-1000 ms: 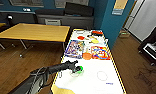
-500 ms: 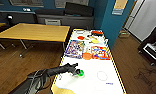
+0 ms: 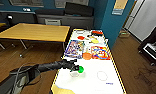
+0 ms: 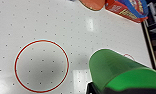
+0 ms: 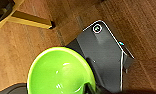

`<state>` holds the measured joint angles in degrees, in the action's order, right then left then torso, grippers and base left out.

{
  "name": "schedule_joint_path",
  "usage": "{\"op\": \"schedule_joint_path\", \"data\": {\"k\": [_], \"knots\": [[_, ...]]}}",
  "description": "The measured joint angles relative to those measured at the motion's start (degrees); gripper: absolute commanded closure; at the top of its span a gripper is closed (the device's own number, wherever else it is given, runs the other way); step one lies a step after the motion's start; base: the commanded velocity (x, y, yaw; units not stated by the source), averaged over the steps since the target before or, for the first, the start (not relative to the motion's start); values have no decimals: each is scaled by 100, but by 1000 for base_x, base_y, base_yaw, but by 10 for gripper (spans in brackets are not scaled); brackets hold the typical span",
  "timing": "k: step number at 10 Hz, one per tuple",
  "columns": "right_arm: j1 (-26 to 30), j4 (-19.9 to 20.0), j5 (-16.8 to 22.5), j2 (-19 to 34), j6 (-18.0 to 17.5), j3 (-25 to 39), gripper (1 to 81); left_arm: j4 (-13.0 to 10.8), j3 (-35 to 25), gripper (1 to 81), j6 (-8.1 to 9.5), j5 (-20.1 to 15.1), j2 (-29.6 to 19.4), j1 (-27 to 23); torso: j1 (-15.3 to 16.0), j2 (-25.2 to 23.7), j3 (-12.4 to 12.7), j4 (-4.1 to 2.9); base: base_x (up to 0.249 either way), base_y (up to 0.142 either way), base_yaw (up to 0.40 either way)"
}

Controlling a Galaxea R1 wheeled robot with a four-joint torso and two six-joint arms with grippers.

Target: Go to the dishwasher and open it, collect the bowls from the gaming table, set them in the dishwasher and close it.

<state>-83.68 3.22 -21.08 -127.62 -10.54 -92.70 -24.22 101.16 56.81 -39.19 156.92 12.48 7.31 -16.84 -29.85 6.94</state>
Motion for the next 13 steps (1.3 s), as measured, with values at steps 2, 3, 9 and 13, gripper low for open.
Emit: {"op": "schedule_joint_path", "data": {"k": [2, 3, 9, 13], "knots": [[-108, -2, 11, 39, 0, 2, 811, -5, -1119, 811, 22, -2, -800, -207, 0, 2, 2, 0, 0, 0, 0], [-140, -2, 57, 80, 0, 2, 811, -5, -1585, 811, 24, -17, -1326, -245, 0, 2, 44, 0, 0, 0, 0], [-251, -9, 145, 87, 5, 2, 811, -590, -3499, 811, 49, -196, -4077, 830, -2, 2, 877, 2, 0, 0, 0], [-297, -13, 212, -116, 11, -229, 811, -1569, -3763, 811, 57, 6, -4245, 2615, -13, -6, 1069, 2, 0, 0, 0]]}}
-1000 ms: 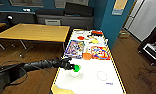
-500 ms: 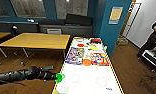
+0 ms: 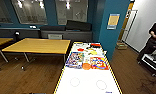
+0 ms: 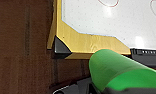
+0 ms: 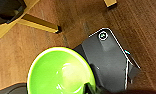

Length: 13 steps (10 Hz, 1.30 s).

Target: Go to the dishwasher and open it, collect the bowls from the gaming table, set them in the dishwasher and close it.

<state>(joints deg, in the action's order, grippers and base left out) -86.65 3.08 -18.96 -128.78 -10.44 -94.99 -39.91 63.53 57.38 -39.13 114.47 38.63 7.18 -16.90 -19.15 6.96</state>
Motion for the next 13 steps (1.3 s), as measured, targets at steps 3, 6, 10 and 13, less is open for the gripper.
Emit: {"op": "schedule_joint_path", "data": {"k": [3, 6, 10, 13], "knots": [[0, 0, 135, -258, 2, -371, 811, -549, 603, 811, 15, 463, 260, 1235, -2, -2, 2, 0, 0, 0, 0], [2, -11, 250, -330, 13, -394, 811, -846, 1853, 811, 33, 1053, 691, 1901, -5, -5, 6, 0, 0, 0, 0], [57, -13, 323, -418, 33, -424, 811, -895, 3424, 811, 94, 1836, 1504, 2658, -7, -5, 6, 0, 0, 0, 0], [62, -13, 344, -422, 30, -453, 811, -474, 4012, 811, -129, 2100, 2131, 3311, -7, -7, 9, 0, 0, 0, 0]]}}
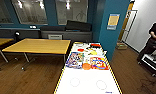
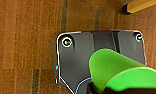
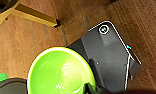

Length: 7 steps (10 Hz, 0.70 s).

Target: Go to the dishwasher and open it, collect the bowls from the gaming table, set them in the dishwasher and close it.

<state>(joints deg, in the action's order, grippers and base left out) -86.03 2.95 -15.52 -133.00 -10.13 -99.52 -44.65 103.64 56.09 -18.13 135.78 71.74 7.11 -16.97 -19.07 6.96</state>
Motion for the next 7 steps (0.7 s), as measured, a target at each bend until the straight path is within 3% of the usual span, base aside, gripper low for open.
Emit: {"op": "schedule_joint_path", "data": {"k": [1, 3, 7], "knots": [[0, 0, 4, -2, 2, -1, 811, 360, 117, 811, -374, 9, 90, 140, -2, 0, 0, 0, 0, 0, 0], [0, 0, 12, -33, 2, -33, 811, 1470, 529, 811, -1549, 35, 176, 262, -2, 0, 2, 0, 0, 0, 0], [1, 0, 72, -138, 2, -141, 811, 3449, 1662, 811, -3677, 179, 722, 568, -4, -2, 2, 0, 0, 0, 0]]}}
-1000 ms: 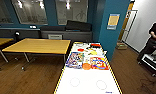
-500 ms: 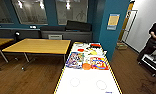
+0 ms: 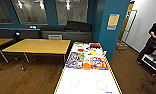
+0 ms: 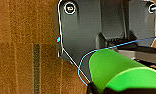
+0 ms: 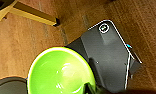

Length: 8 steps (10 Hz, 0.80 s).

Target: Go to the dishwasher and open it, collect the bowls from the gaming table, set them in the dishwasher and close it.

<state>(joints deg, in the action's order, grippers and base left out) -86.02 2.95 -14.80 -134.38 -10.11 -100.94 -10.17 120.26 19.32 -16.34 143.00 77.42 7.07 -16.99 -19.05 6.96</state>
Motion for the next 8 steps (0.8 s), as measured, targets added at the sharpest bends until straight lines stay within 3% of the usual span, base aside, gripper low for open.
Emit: {"op": "schedule_joint_path", "data": {"k": [2, 4, 6, 7, 8], "knots": [[-1, 0, 105, -116, 0, -129, 811, 926, 645, 811, -987, 99, 276, 17, 0, -2, 0, 0, 0, 0, 0], [0, -1, 155, -230, 0, -339, 811, 1597, 1200, 811, -1690, 184, 625, 72, 0, -5, 2, 0, 0, 0, 0], [0, -4, 223, -366, 0, -529, 811, 1929, 1659, 811, -2089, 234, 896, 157, 0, -5, 2, 0, 0, 0, 0], [0, -6, 257, -455, 0, -650, 811, 1972, 1725, 811, -2221, 280, 973, 160, 0, -5, 2, 0, 0, 0, 0], [0, -23, 282, -523, 0, -744, 811, 1981, 1729, 811, -2232, 391, 1047, 162, -2, -7, 2, 0, 0, 0, 0]]}}
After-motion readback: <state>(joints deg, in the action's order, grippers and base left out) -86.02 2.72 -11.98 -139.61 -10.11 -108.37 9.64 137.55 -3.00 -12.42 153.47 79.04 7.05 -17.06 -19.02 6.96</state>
